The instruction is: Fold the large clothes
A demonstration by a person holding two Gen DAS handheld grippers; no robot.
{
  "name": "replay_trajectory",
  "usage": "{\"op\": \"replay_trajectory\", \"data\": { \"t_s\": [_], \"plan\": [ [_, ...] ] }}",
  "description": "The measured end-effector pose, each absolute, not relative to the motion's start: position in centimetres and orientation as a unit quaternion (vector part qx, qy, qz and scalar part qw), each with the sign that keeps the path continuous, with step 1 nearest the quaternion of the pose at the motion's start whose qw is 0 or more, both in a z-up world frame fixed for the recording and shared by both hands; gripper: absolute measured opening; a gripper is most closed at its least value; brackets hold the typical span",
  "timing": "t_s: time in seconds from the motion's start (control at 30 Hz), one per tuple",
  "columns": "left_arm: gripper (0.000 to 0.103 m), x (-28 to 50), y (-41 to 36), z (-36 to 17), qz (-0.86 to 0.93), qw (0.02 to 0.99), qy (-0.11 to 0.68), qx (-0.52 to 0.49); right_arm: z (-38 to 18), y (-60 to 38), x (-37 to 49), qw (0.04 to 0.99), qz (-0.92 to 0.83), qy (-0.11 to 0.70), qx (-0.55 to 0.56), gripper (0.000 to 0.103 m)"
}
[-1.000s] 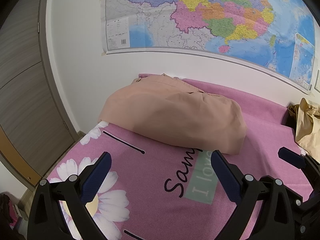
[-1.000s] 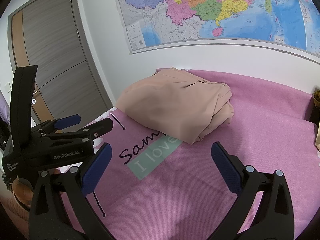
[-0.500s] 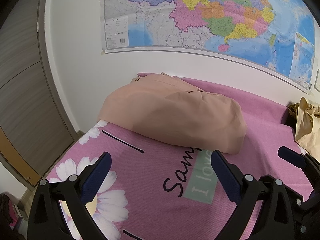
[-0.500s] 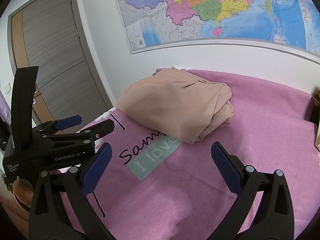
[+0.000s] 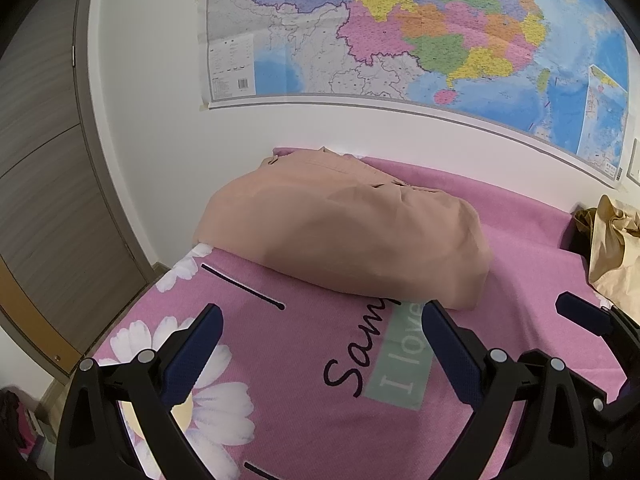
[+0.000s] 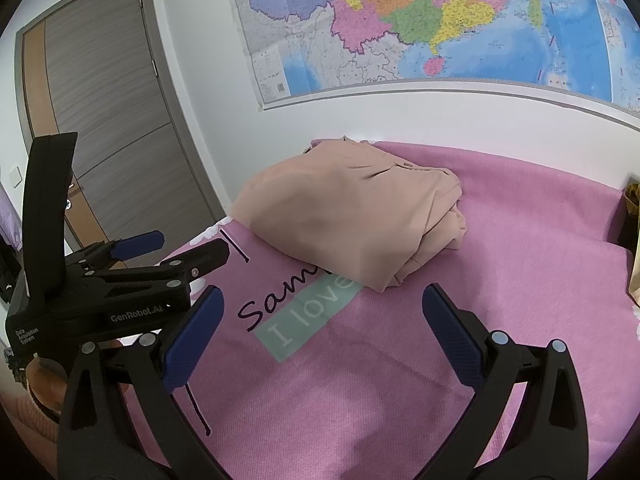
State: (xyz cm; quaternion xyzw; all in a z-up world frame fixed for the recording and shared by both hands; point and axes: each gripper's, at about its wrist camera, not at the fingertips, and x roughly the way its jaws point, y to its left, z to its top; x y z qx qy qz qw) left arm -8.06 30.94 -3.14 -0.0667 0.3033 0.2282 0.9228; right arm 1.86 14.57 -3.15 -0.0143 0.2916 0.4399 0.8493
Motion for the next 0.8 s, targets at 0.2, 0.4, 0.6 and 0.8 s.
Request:
{"op": "replay_trajectory", "data": {
  "t_s": [0.2, 0.4, 0.6, 0.8],
  "plan": [
    [0.096, -8.07, 30.83, -3.09, 0.230, 0.923, 0.302, -0.066, -3.15, 14.52, 1.90, 0.849, 0.441, 0.290, -0.013, 0.098],
    [0.096, -8.06, 30.90, -3.11, 0.229, 0.923, 0.303, -0.067, -3.16, 14.51, 1.89, 0.849, 0.441, 0.290, -0.013, 0.098],
    [0.096, -8.07, 30.93, -3.09, 0.229, 0.923, 0.303, -0.066, -3.20, 14.55, 1.86, 0.850, 0.441, 0.290, -0.013, 0.098],
    [0.096, -8.23, 30.97, -3.18, 0.230, 0.922, 0.304, -0.066, -3.28, 14.55, 1.82, 0.850, 0.440, 0.290, -0.013, 0.098]
  ]
}}
